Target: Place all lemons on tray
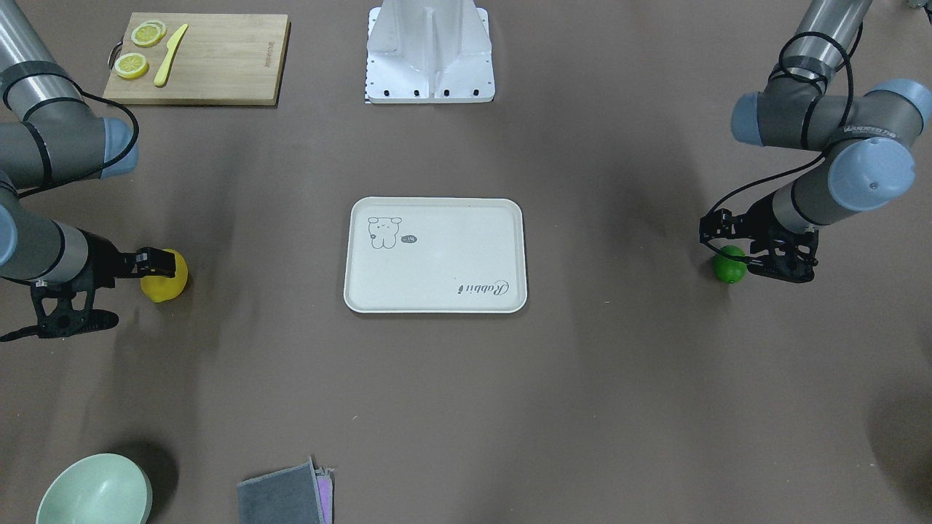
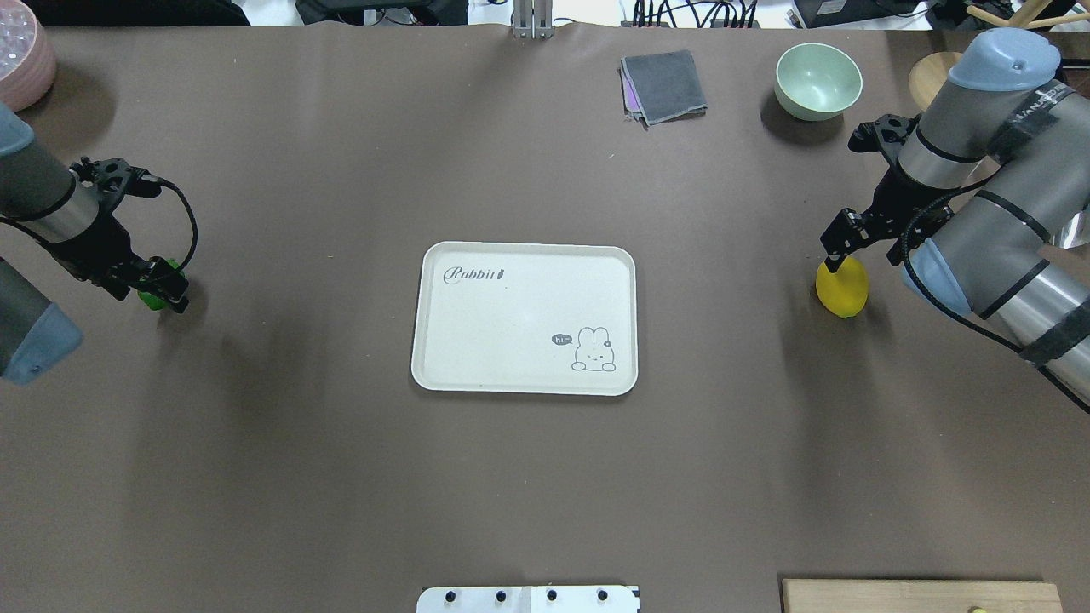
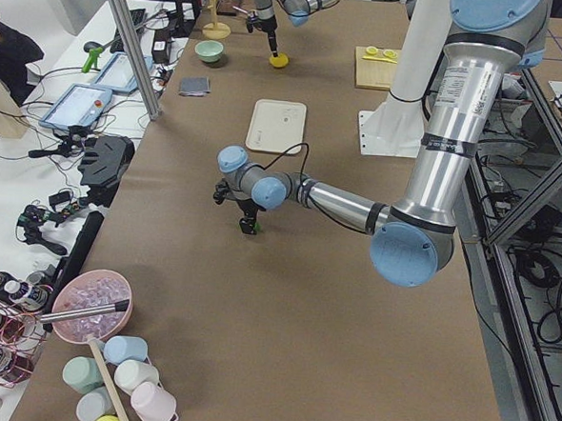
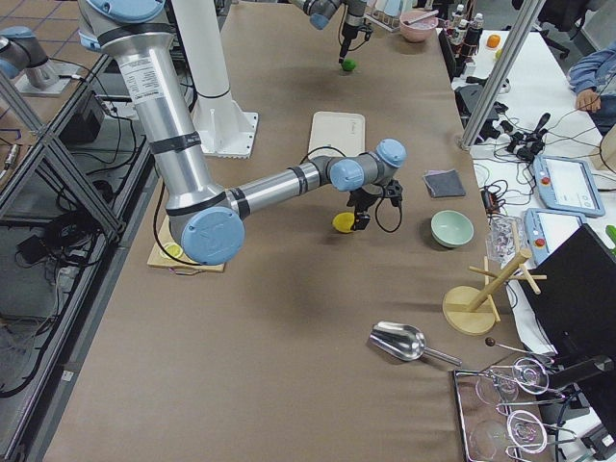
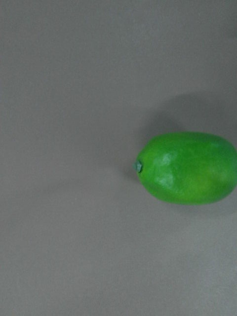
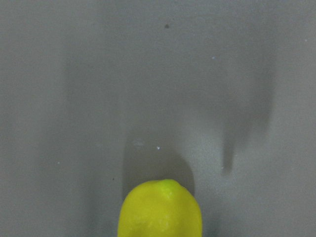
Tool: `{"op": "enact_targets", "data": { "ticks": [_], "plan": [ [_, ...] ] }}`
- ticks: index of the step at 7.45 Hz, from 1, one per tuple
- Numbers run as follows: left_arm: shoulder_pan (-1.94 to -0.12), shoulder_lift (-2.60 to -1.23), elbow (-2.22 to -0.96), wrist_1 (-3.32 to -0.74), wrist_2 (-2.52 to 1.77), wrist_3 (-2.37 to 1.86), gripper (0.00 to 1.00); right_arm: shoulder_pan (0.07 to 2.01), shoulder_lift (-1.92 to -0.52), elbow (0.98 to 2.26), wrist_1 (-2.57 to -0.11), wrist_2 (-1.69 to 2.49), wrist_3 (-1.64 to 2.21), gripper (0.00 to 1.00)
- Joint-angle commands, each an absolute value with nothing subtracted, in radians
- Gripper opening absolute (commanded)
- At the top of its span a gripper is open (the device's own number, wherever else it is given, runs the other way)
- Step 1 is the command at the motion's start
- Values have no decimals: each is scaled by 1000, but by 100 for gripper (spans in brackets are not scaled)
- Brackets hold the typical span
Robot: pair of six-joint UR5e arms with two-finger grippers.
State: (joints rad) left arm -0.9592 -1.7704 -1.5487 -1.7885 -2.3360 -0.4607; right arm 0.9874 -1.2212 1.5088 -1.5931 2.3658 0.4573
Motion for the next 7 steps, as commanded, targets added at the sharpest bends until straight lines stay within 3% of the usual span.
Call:
{"op": "enact_targets", "data": {
  "ticks": [1,3,4,6,7],
  "plan": [
    [-959,-1772,-1528,-1807,-2333,-457,98,979,-1212,1490,-1591,2367,456,98],
    [-957,-1776,-1505,-1810,-2333,-460,98,966,-1174,1445,-1589,2365,454,98],
    [-959,-1796,-1482,-1810,-2335,-460,98,959,-1169,1437,-1583,2364,454,93],
    [-960,-1807,-1476,-1810,-2335,-465,96,956,-1164,1416,-1583,2364,425,60],
    [-965,-1809,-1474,-1810,-2323,-460,78,956,-1163,1417,-1583,2367,426,36]
  ]
}}
